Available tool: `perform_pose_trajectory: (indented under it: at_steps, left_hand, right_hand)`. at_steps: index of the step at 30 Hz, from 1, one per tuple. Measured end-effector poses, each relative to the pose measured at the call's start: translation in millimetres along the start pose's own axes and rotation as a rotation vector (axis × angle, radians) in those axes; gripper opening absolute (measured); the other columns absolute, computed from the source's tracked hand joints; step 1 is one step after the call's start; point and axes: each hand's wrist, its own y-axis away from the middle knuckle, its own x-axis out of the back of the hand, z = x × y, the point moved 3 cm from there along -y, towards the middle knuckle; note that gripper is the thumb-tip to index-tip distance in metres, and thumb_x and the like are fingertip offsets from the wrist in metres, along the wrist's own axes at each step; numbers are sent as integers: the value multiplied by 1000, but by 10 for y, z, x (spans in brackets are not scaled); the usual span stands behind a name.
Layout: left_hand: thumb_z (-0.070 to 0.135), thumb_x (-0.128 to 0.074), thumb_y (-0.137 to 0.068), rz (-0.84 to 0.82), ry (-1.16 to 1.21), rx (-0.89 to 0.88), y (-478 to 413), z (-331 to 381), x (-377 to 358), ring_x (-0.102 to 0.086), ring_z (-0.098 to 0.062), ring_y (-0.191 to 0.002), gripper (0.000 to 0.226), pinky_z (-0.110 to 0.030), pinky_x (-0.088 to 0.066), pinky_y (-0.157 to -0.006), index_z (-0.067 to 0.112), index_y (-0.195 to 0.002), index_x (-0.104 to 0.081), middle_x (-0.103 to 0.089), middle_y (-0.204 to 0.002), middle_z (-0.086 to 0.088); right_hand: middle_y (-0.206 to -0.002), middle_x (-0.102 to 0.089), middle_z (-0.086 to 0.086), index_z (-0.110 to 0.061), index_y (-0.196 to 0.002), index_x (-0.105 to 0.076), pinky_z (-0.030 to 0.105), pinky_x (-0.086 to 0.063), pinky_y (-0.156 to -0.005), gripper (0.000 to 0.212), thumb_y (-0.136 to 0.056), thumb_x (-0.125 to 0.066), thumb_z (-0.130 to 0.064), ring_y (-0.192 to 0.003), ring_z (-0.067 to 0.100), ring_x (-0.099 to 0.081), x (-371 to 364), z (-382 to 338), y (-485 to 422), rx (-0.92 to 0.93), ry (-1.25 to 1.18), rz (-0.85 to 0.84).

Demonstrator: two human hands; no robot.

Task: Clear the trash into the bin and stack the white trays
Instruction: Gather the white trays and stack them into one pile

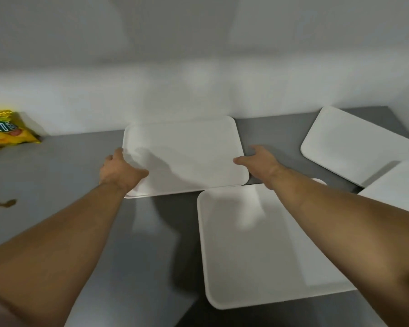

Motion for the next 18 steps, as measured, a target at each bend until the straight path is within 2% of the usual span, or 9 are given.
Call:
perform_pose_trajectory:
  at_steps: [2, 3, 6, 7, 10, 13, 14, 16, 18]
  left_hand:
    - [42, -85, -68, -3, 175, 87, -88, -40, -37, -54, -41, -128, 95, -52, -49, -105, 19, -147, -37, -54, -142, -14]
    - [41, -86, -69, 0, 273, 119, -122, -60, -55, -56, -40, -126, 96, -52, -49, -104, 19, -147, -36, -55, -143, -13]
    - [41, -86, -70, 13, 531, 172, -223, -87, -81, -57, -39, -126, 104, -52, -48, -107, 20, -156, -31, -53, -148, -11]
    - [43, -84, -70, 17, 590, 189, -258, -88, -81, -57, -38, -126, 104, -51, -48, -107, 20, -156, -31, -52, -149, -11]
    - [50, -78, -73, 17, 663, 233, -346, -113, -70, -58, -36, -120, 92, -43, -47, -98, 18, -152, -42, -56, -144, -11]
    - [52, -72, -76, 27, 672, 231, -363, -145, -49, -63, -27, -86, 52, -35, -48, -75, 17, -114, -66, -69, -115, -11]
    - [51, -71, -79, 26, 683, 225, -366, -142, -46, -61, -23, -78, 42, -32, -45, -69, 18, -103, -67, -69, -107, -9]
    - [51, -71, -81, 4, 688, 224, -367, -123, -44, -61, -25, -79, 40, -33, -45, -72, 19, -105, -67, -67, -102, -7]
    - [53, -69, -82, -20, 678, 228, -338, -85, -15, -63, -33, -92, 49, -39, -47, -80, 17, -115, -67, -67, -106, -7]
  right_hand:
    - [-144, -52, -2, -14, -158, -33, 27, -54, -70, 91, -84, -80, -37, -110, 16, -60, -39, -34, -14, -52, -56, -14]
    - [-138, -55, -3, -14, -155, -36, 31, -57, -66, 86, -84, -79, -37, -104, 15, -63, -63, -46, -26, -80, -96, -39]
    - [-130, -68, 9, -11, -141, -54, 53, -59, -90, 66, -85, -78, -35, -111, 33, -69, -127, -58, -99, -172, -240, -109]
    - [-121, -72, 11, -9, -132, -62, 56, -59, -90, 53, -86, -78, -32, -106, 35, -72, -130, -64, -111, -195, -283, -110]
    - [-109, -77, 14, -4, -116, -70, 50, -61, -86, 30, -92, -74, -22, -95, 34, -76, -112, -81, -142, -218, -385, -80]
    - [-117, -73, 11, -3, -122, -68, 44, -57, -95, 31, -97, -67, -20, -105, 33, -71, -70, -102, -211, -180, -347, -5]
    - [-115, -71, 11, -3, -124, -67, 38, -57, -90, 31, -98, -62, -20, -100, 32, -69, -65, -124, -229, -150, -293, 17]
    - [-96, -66, 6, -8, -118, -68, 21, -49, -66, 25, -100, -52, -17, -81, 26, -60, -59, -173, -238, -84, -184, 97]
    - [-76, -57, -1, -14, -97, -63, 21, -37, -49, 19, -102, -45, -15, -71, 23, -53, -22, -226, -203, -36, -113, 206]
